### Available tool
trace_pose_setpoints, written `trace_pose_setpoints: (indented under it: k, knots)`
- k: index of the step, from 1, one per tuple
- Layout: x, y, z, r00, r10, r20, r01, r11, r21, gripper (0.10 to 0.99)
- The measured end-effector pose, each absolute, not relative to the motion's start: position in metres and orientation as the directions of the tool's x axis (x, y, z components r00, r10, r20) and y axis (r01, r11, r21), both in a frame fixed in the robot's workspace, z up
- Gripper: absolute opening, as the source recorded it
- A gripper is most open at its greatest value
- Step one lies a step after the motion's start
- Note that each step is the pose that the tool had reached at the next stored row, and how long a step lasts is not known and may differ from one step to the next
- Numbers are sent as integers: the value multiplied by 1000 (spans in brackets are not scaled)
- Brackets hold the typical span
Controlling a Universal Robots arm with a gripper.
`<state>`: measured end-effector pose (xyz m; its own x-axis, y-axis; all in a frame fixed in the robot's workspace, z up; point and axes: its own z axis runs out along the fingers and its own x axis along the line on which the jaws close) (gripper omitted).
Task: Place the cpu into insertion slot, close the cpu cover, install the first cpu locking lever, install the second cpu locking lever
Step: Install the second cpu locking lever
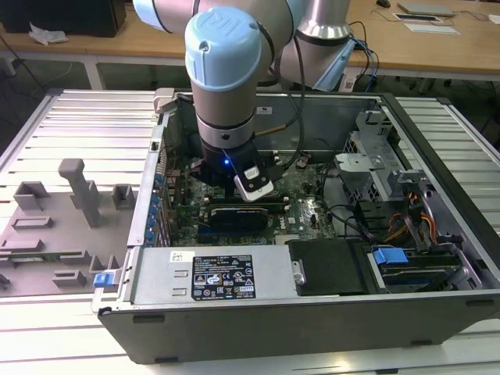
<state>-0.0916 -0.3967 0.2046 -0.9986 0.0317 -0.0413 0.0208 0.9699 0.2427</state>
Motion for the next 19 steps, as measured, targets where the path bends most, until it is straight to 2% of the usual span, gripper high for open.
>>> trace_pose_setpoints:
  k: [7, 13, 19]
  knots:
    - [-97, -397, 195, -999, 33, -41, 21, 963, 267, 106]
    - [-96, -396, 198, -999, 32, -41, 21, 968, 248, 106]
    - [-97, -396, 217, -999, 32, -41, 21, 969, 248, 106]
